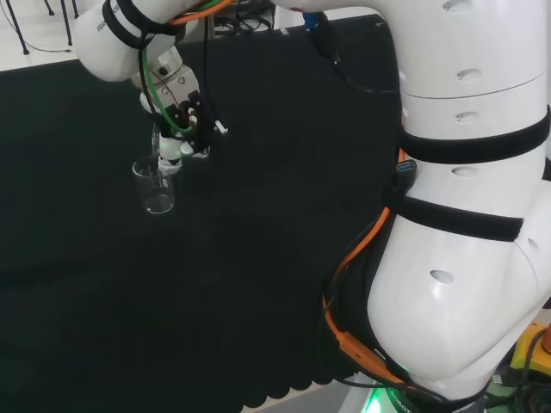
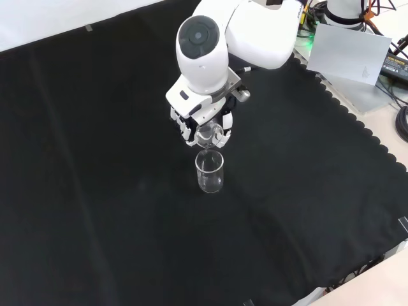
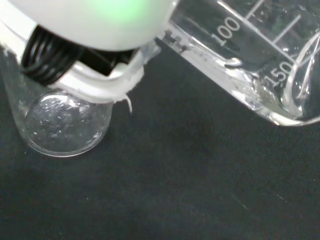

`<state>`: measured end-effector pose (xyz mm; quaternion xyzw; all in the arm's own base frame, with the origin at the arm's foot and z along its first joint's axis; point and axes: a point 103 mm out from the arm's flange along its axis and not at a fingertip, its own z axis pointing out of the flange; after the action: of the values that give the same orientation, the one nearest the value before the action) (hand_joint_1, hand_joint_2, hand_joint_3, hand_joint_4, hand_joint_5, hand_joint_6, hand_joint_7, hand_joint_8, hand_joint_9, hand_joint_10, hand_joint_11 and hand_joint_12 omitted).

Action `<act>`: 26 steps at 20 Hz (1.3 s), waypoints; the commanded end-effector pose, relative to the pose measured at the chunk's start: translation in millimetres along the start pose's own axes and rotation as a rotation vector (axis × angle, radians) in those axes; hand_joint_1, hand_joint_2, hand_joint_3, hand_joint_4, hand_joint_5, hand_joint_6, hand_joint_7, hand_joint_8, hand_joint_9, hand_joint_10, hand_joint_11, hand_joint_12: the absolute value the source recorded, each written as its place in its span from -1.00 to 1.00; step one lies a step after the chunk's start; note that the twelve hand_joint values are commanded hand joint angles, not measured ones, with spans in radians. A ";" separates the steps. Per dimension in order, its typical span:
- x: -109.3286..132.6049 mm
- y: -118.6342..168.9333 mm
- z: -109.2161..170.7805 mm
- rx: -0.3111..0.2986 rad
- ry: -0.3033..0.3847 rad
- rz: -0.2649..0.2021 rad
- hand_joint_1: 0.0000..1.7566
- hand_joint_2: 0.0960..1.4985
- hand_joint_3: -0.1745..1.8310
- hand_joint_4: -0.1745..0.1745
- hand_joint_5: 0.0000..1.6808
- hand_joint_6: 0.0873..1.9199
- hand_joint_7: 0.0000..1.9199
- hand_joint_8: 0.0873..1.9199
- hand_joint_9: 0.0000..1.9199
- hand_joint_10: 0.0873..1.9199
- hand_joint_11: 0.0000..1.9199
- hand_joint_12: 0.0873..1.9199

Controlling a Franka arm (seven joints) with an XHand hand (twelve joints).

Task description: Pour the water from the handheld beaker into the one on the table.

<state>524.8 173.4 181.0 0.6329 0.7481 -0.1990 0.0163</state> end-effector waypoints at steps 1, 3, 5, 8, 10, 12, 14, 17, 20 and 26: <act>18.8 -6.9 -12.8 0.027 -0.082 0.001 0.37 -0.29 -0.10 -0.66 0.59 -0.44 0.78 -0.66 0.63 -0.43 0.46 -0.27; 17.1 -3.6 -11.1 0.035 -0.081 -0.009 0.37 -0.29 -0.10 -0.66 0.59 -0.44 0.77 -0.66 0.63 -0.43 0.46 -0.27; 10.6 0.7 -5.4 0.038 -0.083 -0.008 0.37 -0.29 -0.10 -0.66 0.59 -0.44 0.77 -0.66 0.63 -0.43 0.46 -0.27; 4.2 2.8 -0.4 0.044 -0.104 0.013 0.37 -0.29 -0.10 -0.65 0.59 -0.44 0.77 -0.66 0.62 -0.43 0.46 -0.28; 3.1 2.7 -0.2 0.056 -0.121 0.031 0.36 -0.29 -0.10 -0.65 0.59 -0.44 0.77 -0.65 0.62 -0.43 0.46 -0.28; 3.3 2.5 -1.1 0.059 -0.129 0.038 0.36 -0.28 -0.10 -0.63 0.58 -0.43 0.76 -0.64 0.62 -0.43 0.46 -0.27; 3.5 2.9 -1.9 0.067 -0.133 0.041 0.36 -0.28 -0.10 -0.60 0.58 -0.43 0.76 -0.63 0.62 -0.43 0.46 -0.27; 5.0 2.9 -2.1 0.070 -0.132 0.041 0.36 -0.28 -0.11 -0.59 0.57 -0.42 0.75 -0.63 0.62 -0.43 0.46 -0.27; 3.4 4.1 -2.2 0.081 -0.140 0.039 0.36 -0.28 -0.10 -0.59 0.57 -0.42 0.75 -0.62 0.62 -0.43 0.46 -0.27; 5.8 3.3 -3.9 0.086 -0.155 0.040 0.36 -0.28 -0.10 -0.58 0.57 -0.42 0.75 -0.62 0.62 -0.43 0.46 -0.27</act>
<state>528.0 180.0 181.5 0.6313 0.7231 -0.2760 0.0485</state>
